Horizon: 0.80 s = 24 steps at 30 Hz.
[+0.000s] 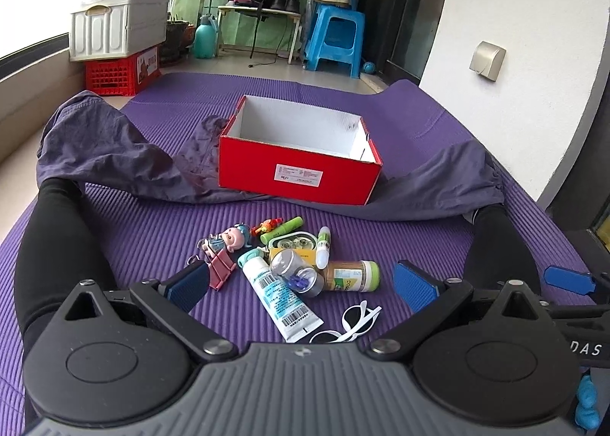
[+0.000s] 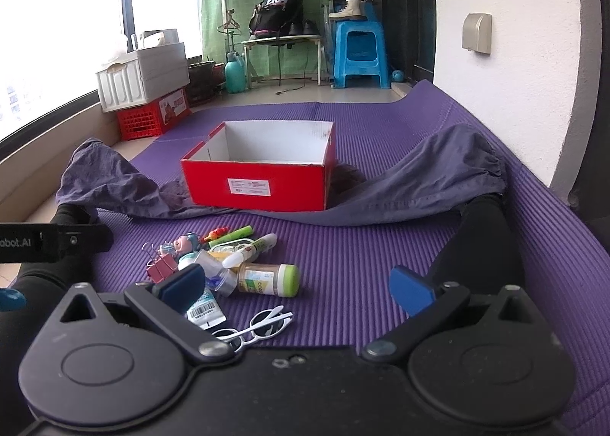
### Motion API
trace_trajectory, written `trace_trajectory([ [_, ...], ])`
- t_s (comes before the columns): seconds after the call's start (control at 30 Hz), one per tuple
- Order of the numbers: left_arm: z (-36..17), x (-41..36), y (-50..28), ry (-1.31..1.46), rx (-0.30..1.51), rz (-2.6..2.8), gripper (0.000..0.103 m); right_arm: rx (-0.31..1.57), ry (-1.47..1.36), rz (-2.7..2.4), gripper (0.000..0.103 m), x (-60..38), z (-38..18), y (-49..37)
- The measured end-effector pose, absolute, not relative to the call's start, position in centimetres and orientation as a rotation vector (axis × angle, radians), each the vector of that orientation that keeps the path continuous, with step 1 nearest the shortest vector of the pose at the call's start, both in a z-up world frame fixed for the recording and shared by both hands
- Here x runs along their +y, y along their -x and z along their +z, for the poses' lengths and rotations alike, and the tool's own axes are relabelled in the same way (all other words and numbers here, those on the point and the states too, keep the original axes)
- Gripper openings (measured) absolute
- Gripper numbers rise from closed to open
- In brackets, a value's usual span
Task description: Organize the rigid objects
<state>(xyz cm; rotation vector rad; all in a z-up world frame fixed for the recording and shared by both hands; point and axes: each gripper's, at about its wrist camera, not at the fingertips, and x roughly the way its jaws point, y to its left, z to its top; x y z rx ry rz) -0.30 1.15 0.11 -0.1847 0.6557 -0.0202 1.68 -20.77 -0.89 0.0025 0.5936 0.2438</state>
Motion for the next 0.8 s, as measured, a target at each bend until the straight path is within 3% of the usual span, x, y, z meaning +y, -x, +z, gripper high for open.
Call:
trace_trajectory([
  [0.8, -0.8, 1.1, -0.9, 0.161, 0.687, -0.053, 0.103, 0.569, 0.037, 0.289, 0.103, -20.7, -1.1, -3.4],
])
